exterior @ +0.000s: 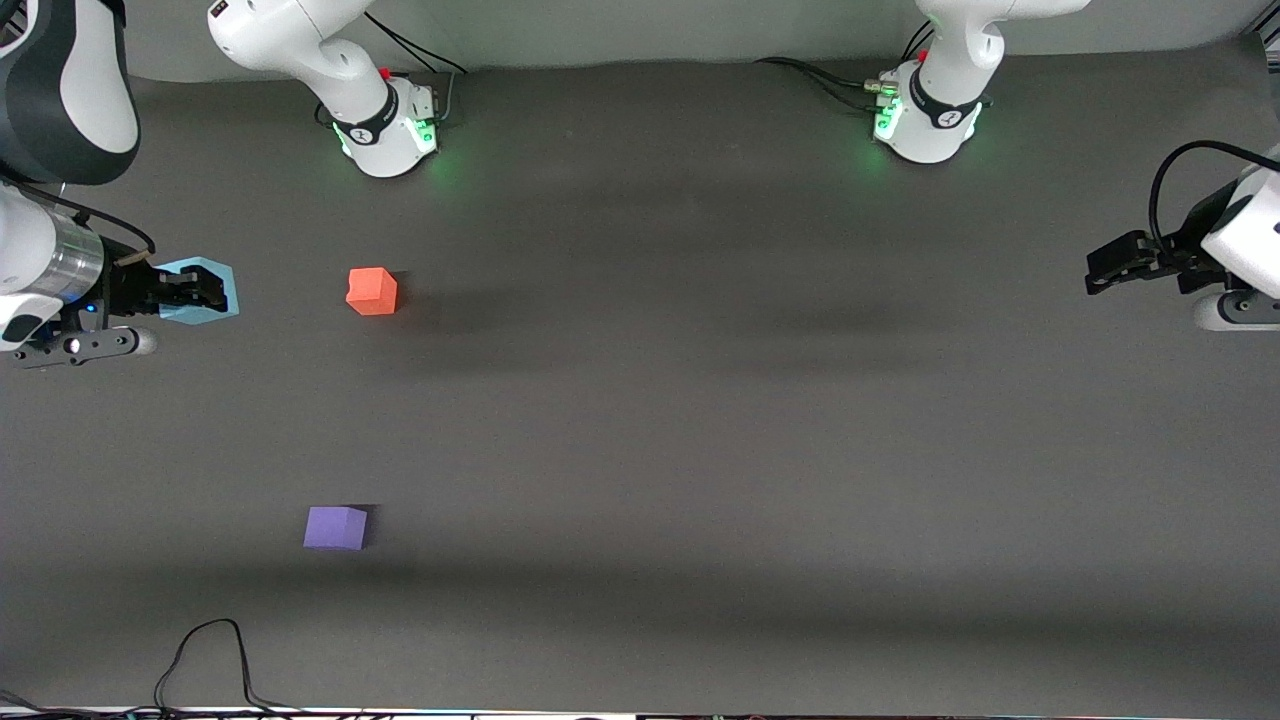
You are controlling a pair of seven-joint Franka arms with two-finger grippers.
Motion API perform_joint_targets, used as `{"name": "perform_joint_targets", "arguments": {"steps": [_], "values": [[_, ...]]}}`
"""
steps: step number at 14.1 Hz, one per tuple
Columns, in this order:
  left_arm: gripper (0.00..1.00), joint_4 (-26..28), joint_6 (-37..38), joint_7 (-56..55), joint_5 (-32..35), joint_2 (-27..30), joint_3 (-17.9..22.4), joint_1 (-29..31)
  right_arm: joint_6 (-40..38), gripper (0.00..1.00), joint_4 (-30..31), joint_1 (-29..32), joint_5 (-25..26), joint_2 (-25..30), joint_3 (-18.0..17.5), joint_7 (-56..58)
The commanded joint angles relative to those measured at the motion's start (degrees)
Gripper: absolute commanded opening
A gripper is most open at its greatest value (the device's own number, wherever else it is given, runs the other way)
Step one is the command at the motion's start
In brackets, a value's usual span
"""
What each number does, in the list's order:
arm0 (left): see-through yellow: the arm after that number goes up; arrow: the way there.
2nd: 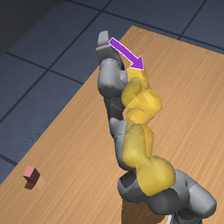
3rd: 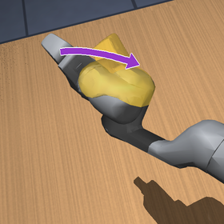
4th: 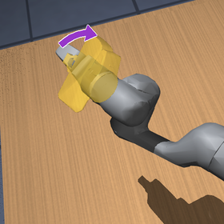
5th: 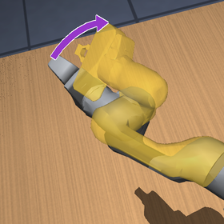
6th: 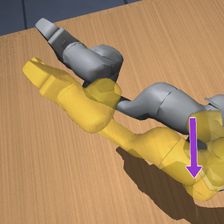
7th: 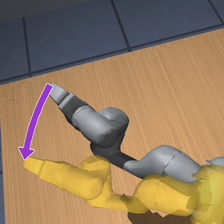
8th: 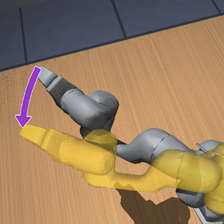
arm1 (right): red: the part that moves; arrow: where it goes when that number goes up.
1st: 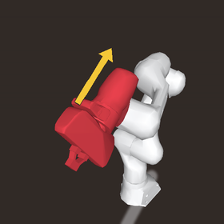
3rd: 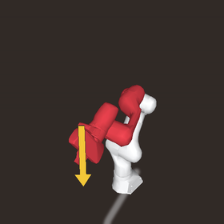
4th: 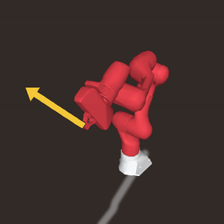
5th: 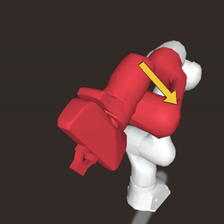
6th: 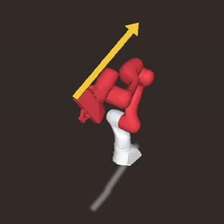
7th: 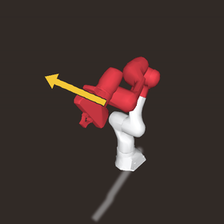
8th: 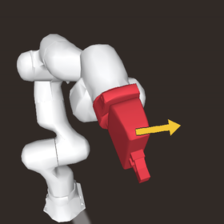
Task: Place blue block between orange and purple blocks
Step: 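Lift the blue cube with the right gripper and carry it toward the orange cube, then lower the blue cube between the orange and purple cubes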
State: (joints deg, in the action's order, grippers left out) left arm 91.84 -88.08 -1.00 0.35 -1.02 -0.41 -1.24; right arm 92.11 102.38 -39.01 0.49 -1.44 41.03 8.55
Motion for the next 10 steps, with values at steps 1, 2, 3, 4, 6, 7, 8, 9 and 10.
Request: {"name": "perform_joint_targets", "arguments": {"steps": [1, 2, 3, 4, 6, 7, 8, 9, 10], "values": [[1.00, 0.0, 0.8, 0.6, -0.2, 0.4, 0.2, -0.3, 5.0, 0.18, 3.6, -0.8, 0.1, -0.7, -0.1, 0.2], [1.00, 0.0, 0.7, 0.6, -0.2, 0.4, 0.2, -0.3, 9.5, 0.18, 6.9, -0.8, -0.1, -0.9, -0.1, 0.0], [1.00, -0.1, 0.6, 0.6, -0.2, 0.4, 0.2, -0.3, 14.4, 0.18, 10.2, -0.9, -0.1, -1.0, -0.1, -0.3], [1.00, -0.1, 0.5, 0.6, -0.2, 0.4, 0.2, -0.3, 19.2, 0.18, 12.7, -0.9, -0.3, -2.1, -0.2, -0.5], [1.00, -0.1, 0.4, 0.6, -0.2, 0.4, 0.2, -0.3, 24.2, 0.18, 14.2, -0.9, -5.1, -7.3, -0.1, -0.7], [1.00, -0.2, 0.5, 0.6, -0.2, 0.4, 0.2, -0.4, 25.0, 0.18, 14.2, -0.7, -9.0, -9.6, -0.1, -0.6], [1.00, -0.2, 0.4, 0.6, -0.2, 0.4, 0.2, -0.3, 26.4, 0.18, 14.2, -0.7, -11.6, -11.5, -0.1, 0.1], [1.00, -0.2, 0.3, 0.6, -0.2, 0.4, 0.2, -0.3, 28.5, 0.18, 14.6, -0.7, -12.3, -13.1, -0.2, 0.3], [1.00, -0.2, 0.2, 0.6, -0.2, 0.4, 0.2, -0.3, 30.9, 0.18, 15.2, -0.8, -12.4, -14.6, -0.2, 0.4]]}}
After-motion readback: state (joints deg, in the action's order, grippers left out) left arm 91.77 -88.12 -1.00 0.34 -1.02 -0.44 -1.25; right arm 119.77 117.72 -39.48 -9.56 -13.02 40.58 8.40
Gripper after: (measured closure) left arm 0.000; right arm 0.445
